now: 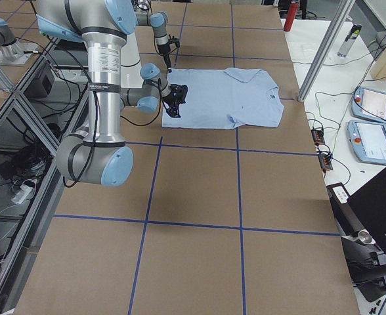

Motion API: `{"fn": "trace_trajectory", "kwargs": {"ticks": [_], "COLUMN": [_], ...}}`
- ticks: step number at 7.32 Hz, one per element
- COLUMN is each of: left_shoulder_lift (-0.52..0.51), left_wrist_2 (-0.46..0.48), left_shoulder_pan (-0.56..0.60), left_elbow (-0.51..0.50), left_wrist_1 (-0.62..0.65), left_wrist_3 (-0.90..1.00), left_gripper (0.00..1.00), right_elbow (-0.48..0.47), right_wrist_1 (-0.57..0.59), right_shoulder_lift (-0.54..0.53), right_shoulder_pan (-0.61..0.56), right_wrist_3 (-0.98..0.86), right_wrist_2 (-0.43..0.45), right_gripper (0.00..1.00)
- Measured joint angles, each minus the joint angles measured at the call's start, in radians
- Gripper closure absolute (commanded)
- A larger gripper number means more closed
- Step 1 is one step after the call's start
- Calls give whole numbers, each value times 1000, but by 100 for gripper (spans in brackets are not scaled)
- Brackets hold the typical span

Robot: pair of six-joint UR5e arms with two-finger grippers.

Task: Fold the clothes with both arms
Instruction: 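Grasp the hem corners with the left and right grippers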

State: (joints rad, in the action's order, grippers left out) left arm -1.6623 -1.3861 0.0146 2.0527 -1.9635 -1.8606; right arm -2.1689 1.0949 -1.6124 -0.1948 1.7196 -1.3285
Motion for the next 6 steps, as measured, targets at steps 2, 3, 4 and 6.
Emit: {"fn": "trace_trajectory", "kwargs": {"ticks": [2,3,4,6], "left_shoulder_lift": [-1,-1,-2,-4], "left_wrist_2": [-1,-1,-1,-1], "left_shoulder_pan": [-2,-3,-3,-3], "left_elbow": [-1,-1,-1,1], "left_wrist_1": [1,1,1,0], "left_wrist_3": [-1,-2,-2,-2], "left_gripper": [80,100,100,100], "right_elbow": [1,1,1,3], "right_wrist_1": [-1,-1,-1,-1], "right_shoulder_lift": [0,1,1,3], "right_shoulder_pan": [0,0,1,7], "right_wrist_3": [0,0,0,5], "right_wrist_2": [0,0,2,9], "right_gripper": [9,8,8,24]}}
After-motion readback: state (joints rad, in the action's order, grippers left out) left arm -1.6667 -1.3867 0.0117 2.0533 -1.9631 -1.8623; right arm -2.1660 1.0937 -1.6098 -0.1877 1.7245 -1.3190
